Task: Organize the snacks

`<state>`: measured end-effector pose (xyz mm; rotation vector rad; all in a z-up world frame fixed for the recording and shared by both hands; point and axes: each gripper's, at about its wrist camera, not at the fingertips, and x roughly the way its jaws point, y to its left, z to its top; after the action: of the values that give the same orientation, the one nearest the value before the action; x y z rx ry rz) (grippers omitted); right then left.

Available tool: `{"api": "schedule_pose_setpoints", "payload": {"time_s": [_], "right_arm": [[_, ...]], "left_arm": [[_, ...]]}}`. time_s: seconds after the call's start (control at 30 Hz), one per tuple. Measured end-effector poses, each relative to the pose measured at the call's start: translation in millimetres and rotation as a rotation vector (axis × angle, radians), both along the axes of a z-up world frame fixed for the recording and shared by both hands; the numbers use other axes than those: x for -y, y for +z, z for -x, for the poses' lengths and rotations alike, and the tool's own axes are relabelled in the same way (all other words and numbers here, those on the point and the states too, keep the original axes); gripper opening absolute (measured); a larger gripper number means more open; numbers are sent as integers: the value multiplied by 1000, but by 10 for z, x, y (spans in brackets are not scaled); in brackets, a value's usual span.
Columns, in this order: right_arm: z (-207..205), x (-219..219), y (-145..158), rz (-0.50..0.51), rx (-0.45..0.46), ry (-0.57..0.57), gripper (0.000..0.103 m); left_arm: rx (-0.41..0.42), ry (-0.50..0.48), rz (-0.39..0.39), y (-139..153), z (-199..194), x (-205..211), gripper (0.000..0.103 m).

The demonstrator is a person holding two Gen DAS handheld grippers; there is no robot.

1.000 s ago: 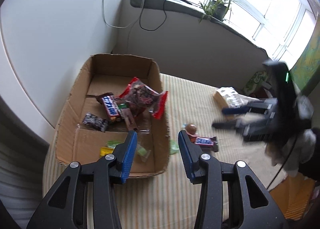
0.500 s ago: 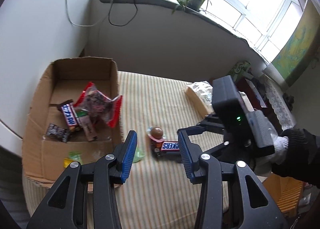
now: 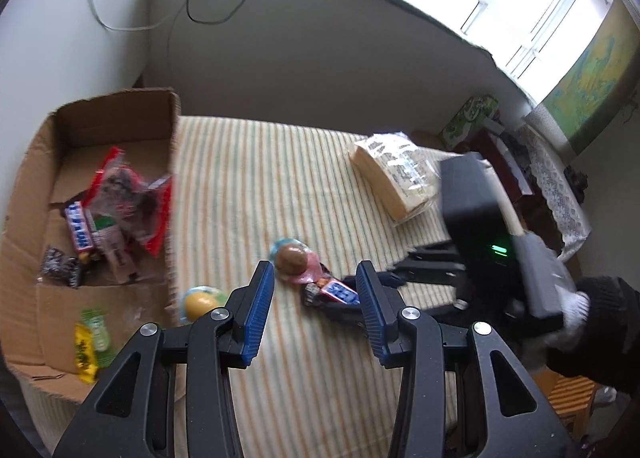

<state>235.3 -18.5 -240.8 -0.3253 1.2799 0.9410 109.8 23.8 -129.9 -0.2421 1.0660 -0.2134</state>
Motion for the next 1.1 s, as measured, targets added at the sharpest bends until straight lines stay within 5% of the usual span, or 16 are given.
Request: {"api": "schedule_pose_setpoints", "payload": {"time_s": [0.43,1.1], "right_arm": [[7,555,19,22,6,-101,30],[48,548,28,37,26,-132,30]], "left_arm": [[-119,70,-172,-623,-389,336,41],[-50,68,-136,-586,-162,207,25]]}}
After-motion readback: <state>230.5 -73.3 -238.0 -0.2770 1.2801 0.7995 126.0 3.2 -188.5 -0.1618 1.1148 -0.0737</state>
